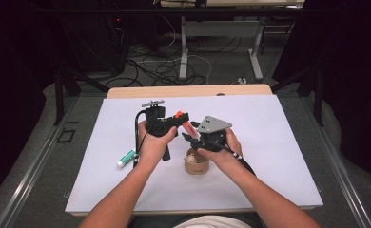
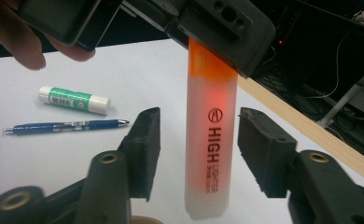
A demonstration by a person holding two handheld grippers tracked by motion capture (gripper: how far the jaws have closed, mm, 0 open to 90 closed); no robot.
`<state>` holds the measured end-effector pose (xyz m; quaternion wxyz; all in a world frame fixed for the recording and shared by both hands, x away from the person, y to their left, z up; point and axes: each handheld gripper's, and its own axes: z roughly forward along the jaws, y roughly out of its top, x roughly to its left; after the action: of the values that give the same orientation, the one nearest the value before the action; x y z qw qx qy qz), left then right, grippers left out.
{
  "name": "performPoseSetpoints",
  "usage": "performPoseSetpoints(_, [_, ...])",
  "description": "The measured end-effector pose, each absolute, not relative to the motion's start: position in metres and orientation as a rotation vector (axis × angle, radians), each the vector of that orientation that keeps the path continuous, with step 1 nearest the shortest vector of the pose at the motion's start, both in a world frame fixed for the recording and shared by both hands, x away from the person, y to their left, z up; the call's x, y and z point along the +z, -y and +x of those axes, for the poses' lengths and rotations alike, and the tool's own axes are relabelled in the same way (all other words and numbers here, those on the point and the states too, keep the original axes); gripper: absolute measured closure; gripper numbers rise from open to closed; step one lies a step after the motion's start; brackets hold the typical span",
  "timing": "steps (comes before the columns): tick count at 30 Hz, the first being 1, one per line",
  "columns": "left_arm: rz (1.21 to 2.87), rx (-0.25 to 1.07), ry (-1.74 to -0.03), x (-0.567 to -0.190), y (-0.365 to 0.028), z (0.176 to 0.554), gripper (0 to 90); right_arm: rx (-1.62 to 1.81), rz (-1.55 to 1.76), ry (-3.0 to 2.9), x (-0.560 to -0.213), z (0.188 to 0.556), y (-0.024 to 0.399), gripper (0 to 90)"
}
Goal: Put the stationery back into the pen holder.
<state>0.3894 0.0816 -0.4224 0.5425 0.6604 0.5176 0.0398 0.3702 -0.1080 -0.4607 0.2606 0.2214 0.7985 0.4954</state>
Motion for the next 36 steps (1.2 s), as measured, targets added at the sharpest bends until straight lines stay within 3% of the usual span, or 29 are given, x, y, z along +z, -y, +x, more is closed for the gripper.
performPoseSetpoints(25, [1.663,0.166,-1.112,-0.415,-0.090,0.381,74.7,1.321,0.871,-2.121,-0.471,0.383,0.176,16.2])
performPoseSetpoints(36, [1.751,0.172,-1.027,-0.418,-0.088,0.376,74.7,1.280,0.934,-2.086,-0.480,0.390,0.191,12.5])
